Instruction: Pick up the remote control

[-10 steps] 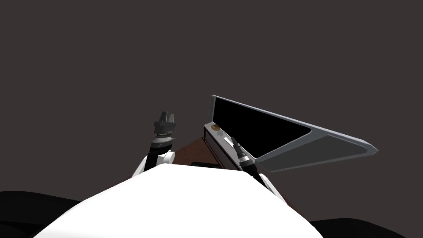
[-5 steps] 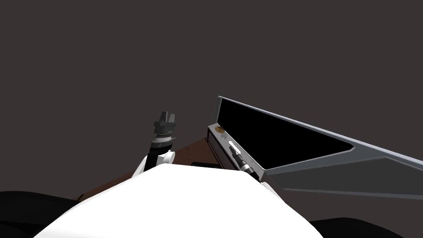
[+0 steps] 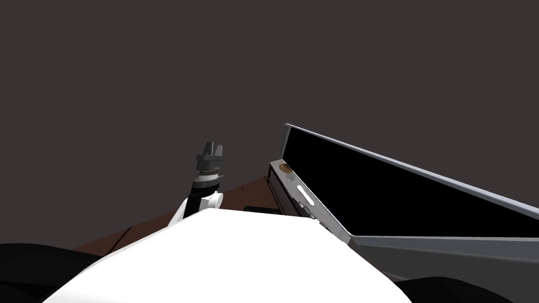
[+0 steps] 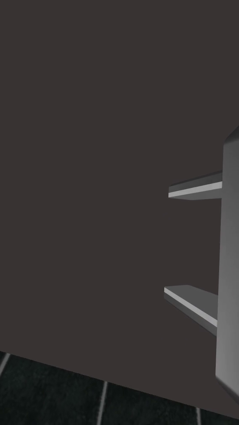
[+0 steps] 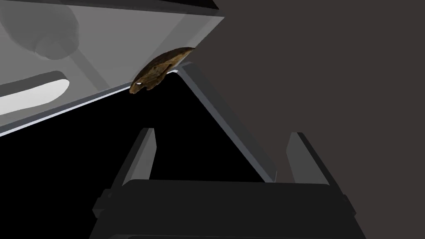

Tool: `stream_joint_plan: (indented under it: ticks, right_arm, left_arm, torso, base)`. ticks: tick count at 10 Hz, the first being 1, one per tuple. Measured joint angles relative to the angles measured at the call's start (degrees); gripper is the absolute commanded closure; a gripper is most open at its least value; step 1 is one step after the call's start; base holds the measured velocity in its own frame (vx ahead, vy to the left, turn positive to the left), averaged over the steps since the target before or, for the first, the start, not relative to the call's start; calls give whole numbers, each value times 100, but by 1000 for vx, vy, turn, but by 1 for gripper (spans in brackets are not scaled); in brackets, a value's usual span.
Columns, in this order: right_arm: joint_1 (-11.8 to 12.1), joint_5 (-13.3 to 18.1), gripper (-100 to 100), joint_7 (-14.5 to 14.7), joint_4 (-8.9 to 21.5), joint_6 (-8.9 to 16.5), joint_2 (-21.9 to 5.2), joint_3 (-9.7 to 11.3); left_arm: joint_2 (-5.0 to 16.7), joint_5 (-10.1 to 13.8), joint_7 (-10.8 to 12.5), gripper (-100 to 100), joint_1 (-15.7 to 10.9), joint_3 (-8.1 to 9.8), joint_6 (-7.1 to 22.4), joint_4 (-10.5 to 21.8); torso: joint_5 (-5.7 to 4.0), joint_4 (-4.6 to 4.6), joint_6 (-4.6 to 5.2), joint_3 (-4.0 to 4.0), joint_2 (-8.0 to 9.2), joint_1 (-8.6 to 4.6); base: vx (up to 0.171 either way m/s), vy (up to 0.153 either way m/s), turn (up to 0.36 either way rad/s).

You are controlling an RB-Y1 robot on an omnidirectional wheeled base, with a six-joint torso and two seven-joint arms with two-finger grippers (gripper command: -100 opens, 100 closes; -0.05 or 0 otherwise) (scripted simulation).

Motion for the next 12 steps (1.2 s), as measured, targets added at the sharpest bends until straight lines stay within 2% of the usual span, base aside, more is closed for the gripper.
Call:
stream_joint_plan:
  ticks: [1,2,4,7,8,10,12]
  right_arm:
    - [29,-12,-100,89,203,22,-162,112]
    - [138,-26,-100,154,236,39,-303,139]
    - [320,-45,-100,423,584,13,-664,392]
    - [330,-59,-100,710,1119,85,-918,690]
    - [443,-97,-100,785,1145,155,-1109,759]
    - [422,-91,-100,901,1409,147,-1121,865]
    - [433,-122,-100,1027,1699,151,-1268,1035]
  left_arm:
    - [0,0,0,0,-1,0,0,0]
    - [0,0,0,0,0,0,0,0]
    - [0,0,0,0,0,0,0,0]
    - [0,0,0,0,1,0,0,0]
    - [0,0,0,0,0,0,0,0]
    - [0,0,0,0,1,1,0,0]
    - [0,0,0,0,1,1,0,0]
  torso:
    - [0,-1,-4,-3,-6,-2]
    - [1,-1,2,-2,-3,2]
    - [2,-3,-4,-10,-20,4]
    - [0,-2,1,-6,-10,0]
    - [3,-2,-2,-5,-9,7]
    - [1,1,4,2,5,3]
    - [1,0,1,-2,-2,1]
  base:
    - [70,8,116]
    - [80,20,248]
    - [113,9,278]
    - [86,0,205]
    - [77,-4,144]
    - [53,-10,95]
    - [78,-8,213]
